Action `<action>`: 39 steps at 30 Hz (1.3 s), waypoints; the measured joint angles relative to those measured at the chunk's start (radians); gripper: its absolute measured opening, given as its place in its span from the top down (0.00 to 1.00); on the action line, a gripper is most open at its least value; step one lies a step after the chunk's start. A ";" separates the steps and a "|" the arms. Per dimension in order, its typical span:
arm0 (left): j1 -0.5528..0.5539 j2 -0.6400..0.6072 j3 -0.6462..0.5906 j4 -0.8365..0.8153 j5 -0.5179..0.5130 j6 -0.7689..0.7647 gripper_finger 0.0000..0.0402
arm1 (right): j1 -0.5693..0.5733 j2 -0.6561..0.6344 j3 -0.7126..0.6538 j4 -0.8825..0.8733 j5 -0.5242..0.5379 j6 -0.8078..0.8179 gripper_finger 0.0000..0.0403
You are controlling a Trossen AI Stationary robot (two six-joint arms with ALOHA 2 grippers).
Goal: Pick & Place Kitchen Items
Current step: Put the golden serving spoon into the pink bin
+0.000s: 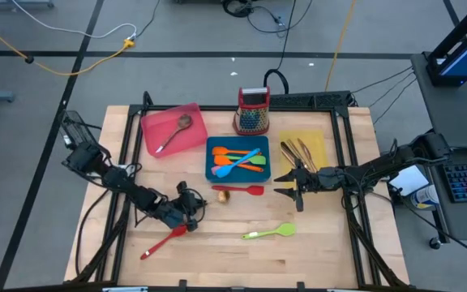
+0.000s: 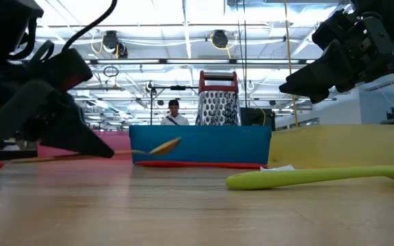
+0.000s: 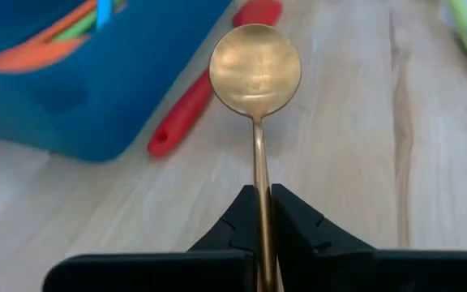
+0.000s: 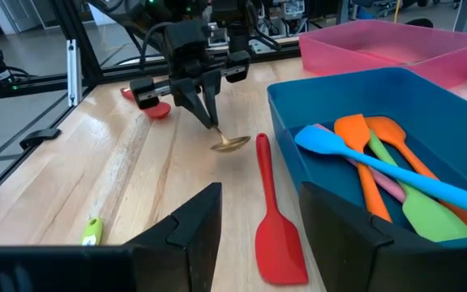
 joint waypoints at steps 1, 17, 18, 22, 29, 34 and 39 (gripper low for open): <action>0.001 -0.012 0.001 0.000 0.000 0.010 0.96 | 0.000 0.000 0.000 0.000 0.000 0.000 0.60; 0.027 -0.342 0.002 -0.072 -0.054 0.300 0.96 | 0.000 0.000 0.000 -0.007 0.000 0.008 0.60; 0.034 -0.364 0.002 -0.083 -0.055 0.321 0.96 | 0.000 0.000 0.000 -0.007 0.000 0.007 0.60; 0.073 -0.441 0.002 -0.152 -0.061 0.405 0.96 | 0.000 0.000 0.000 -0.007 0.000 0.008 0.60; 0.189 -0.556 0.002 -0.301 -0.067 0.485 0.96 | 0.000 0.000 0.000 -0.007 0.000 0.008 0.60; 0.310 -0.631 0.002 -0.405 -0.106 0.494 0.96 | 0.000 0.000 0.000 -0.007 0.000 0.007 0.60; 0.441 -0.679 0.002 -0.483 -0.113 0.557 0.95 | 0.000 0.000 0.000 -0.007 0.005 0.008 0.60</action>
